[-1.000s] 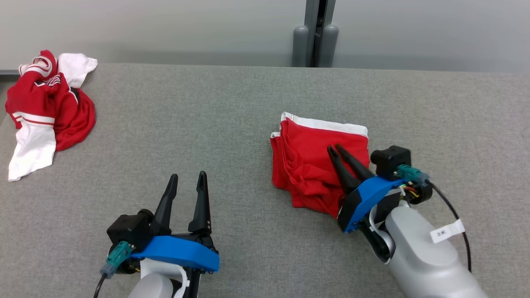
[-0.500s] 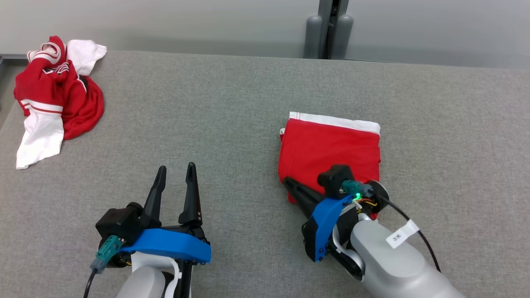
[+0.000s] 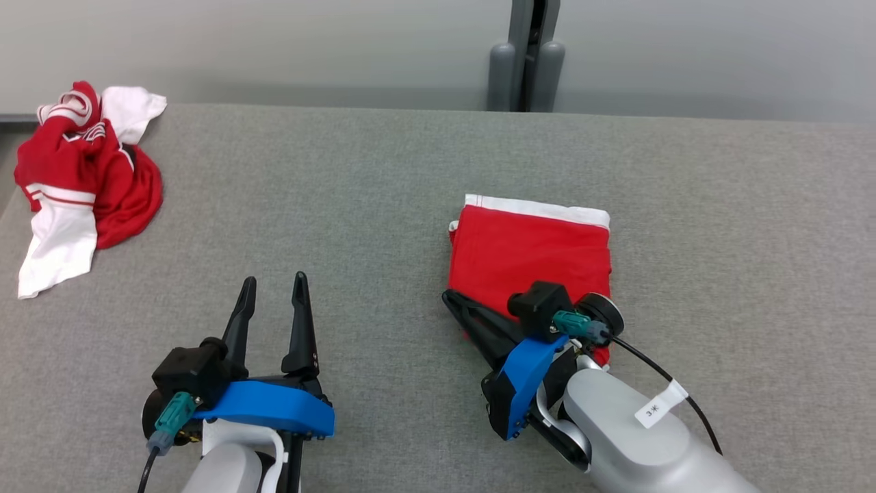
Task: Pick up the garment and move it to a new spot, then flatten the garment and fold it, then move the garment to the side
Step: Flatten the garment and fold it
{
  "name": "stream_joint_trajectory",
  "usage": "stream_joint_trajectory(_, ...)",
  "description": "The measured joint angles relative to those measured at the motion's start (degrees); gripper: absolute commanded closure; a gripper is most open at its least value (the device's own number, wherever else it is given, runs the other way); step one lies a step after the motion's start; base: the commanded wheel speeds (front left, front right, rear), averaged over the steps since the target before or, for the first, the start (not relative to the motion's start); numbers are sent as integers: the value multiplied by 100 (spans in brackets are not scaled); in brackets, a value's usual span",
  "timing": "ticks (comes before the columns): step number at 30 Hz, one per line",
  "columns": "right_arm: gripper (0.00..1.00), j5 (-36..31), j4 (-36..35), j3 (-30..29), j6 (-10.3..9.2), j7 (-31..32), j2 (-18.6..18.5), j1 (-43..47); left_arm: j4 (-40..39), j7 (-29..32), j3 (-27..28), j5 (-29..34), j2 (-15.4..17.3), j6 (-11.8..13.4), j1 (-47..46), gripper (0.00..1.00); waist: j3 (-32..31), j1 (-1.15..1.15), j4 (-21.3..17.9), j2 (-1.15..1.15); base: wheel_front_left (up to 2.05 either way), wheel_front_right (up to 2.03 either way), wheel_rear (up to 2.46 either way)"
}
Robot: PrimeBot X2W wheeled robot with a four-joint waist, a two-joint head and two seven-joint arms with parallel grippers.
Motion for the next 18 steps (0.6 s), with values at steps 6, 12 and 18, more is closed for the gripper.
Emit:
stream_joint_trajectory(6,0,-379,-547,-956,0,-63,0,435,65,0,85,193,-37,-22,77,0,-209,0,-188,0,0,0,0)
stream_joint_trajectory(12,0,-980,-1338,-2399,0,-64,-1,1373,169,0,160,272,-136,-141,238,0,-427,0,-371,0,0,0,0)
stream_joint_trajectory(18,0,-1417,-2058,-3639,0,-67,-3,2315,272,0,274,408,-244,-211,445,0,-610,0,-496,0,0,0,0)
